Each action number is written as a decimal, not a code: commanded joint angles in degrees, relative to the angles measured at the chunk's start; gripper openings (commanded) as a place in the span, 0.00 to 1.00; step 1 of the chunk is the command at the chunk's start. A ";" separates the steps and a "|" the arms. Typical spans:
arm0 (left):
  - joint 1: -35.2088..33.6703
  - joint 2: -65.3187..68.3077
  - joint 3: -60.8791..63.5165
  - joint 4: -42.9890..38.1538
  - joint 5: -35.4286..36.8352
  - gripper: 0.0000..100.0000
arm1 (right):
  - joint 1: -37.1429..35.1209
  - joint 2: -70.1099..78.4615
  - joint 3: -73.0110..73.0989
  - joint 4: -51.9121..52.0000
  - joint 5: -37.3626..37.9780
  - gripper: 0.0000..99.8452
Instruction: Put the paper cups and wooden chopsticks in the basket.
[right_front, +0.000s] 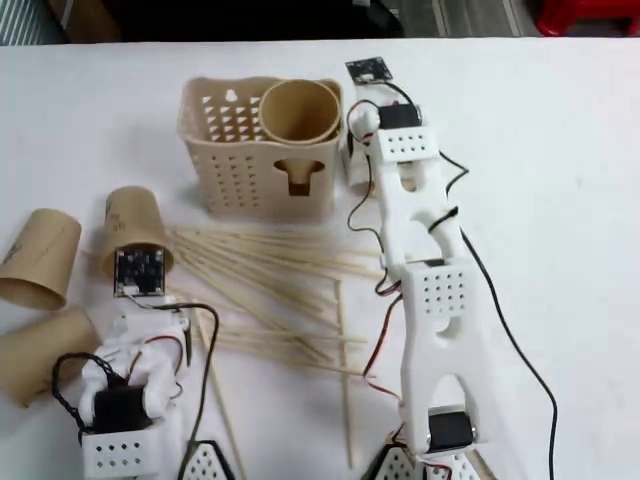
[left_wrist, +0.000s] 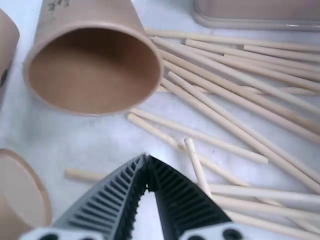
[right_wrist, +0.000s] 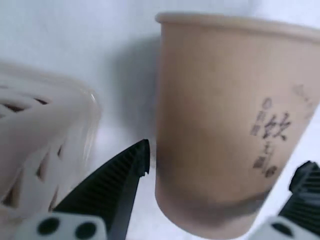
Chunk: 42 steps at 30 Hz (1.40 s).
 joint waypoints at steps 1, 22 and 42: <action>-0.66 0.04 -0.53 -0.97 -0.53 0.03 | -0.13 -0.75 -1.32 -0.57 0.44 0.33; -0.75 0.04 -0.53 -0.79 -0.53 0.03 | 7.96 -7.87 -18.99 15.78 0.53 0.27; -0.75 0.04 -0.53 -0.97 -0.53 0.03 | -0.13 -51.65 10.46 15.78 0.53 0.27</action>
